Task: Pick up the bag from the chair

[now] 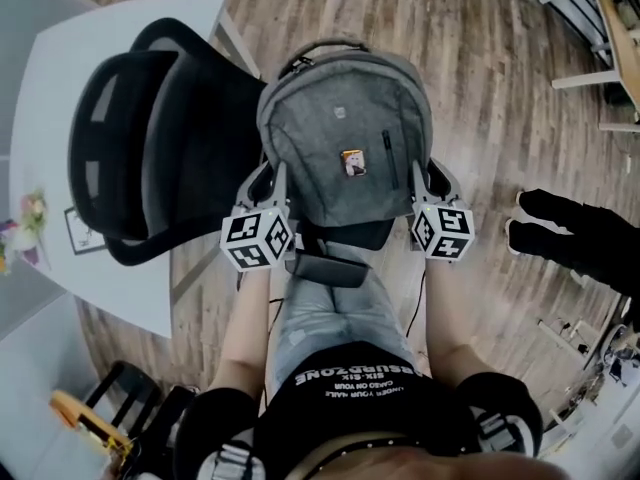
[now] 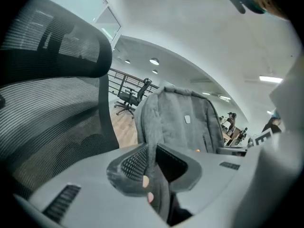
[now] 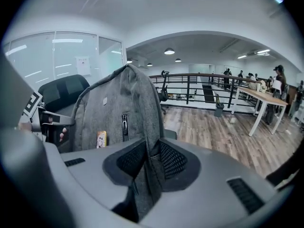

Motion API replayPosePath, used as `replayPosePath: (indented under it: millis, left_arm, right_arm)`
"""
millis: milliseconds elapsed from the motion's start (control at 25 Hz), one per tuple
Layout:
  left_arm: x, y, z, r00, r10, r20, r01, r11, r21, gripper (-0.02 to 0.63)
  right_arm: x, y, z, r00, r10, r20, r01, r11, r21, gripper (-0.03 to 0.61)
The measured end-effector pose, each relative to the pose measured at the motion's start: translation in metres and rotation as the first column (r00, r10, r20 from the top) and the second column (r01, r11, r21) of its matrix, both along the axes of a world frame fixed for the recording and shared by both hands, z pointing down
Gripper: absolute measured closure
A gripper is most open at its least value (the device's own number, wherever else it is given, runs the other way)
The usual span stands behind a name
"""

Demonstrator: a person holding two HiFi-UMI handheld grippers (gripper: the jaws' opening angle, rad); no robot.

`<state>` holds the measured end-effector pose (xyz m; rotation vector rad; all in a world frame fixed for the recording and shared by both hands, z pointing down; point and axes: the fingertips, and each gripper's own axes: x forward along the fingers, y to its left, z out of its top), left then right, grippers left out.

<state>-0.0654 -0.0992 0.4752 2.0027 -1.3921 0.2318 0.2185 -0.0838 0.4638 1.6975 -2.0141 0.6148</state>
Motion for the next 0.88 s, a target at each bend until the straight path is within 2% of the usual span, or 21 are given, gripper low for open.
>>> replayPosePath:
  millis: [560,720,880]
  left_arm:
    - [0.009,0.03,-0.086,0.998,0.057,-0.002,-0.057,0.995,0.083,0.541]
    - [0.01,0.041,-0.11,0.998,0.054,0.01,-0.055,0.995,0.086,0.541]
    - [0.007,0.047,-0.142,0.999,0.046,0.006,-0.046,0.991,0.126,0.541]
  right_arm:
    - [0.009,0.04,-0.077,0.998,0.046,0.041,-0.048,0.997,0.057,0.48]
    - [0.009,0.054,-0.097,0.996,0.055,0.065,-0.059,0.997,0.058,0.48]
    - [0.006,0.062,-0.13,0.995,0.042,0.088,-0.05,0.995,0.089,0.48]
